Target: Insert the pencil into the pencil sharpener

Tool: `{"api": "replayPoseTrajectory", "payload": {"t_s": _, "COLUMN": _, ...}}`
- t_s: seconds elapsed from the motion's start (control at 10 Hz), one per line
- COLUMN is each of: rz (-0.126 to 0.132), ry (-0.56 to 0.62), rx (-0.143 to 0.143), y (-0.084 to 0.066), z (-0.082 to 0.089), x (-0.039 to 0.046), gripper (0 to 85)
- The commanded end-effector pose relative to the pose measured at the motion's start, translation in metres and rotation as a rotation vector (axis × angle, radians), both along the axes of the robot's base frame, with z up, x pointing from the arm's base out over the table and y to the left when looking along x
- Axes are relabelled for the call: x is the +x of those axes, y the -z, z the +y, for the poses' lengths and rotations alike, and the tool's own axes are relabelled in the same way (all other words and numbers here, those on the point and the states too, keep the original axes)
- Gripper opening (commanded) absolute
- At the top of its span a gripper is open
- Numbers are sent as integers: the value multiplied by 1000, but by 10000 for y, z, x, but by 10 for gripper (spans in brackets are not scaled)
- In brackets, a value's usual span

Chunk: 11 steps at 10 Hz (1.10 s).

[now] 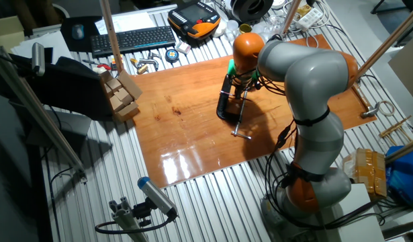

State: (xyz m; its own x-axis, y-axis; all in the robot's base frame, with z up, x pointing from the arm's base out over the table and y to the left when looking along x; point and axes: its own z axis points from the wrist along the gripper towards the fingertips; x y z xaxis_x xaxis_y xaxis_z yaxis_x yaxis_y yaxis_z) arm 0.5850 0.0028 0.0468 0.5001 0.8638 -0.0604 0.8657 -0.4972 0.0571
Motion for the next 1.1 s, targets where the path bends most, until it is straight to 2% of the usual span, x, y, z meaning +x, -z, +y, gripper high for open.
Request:
{"api": "replayPoseTrajectory", "payload": {"t_s": 0.0, "rz": 1, "ry": 4, "rx": -2, "y": 11, "z": 2, "x": 4, "gripper": 340}}
{"api": "replayPoseTrajectory", "payload": {"t_s": 1.0, "rz": -2, "ry": 9, "rx": -18, "y": 69, "z": -18, "x": -20, "gripper": 340}}
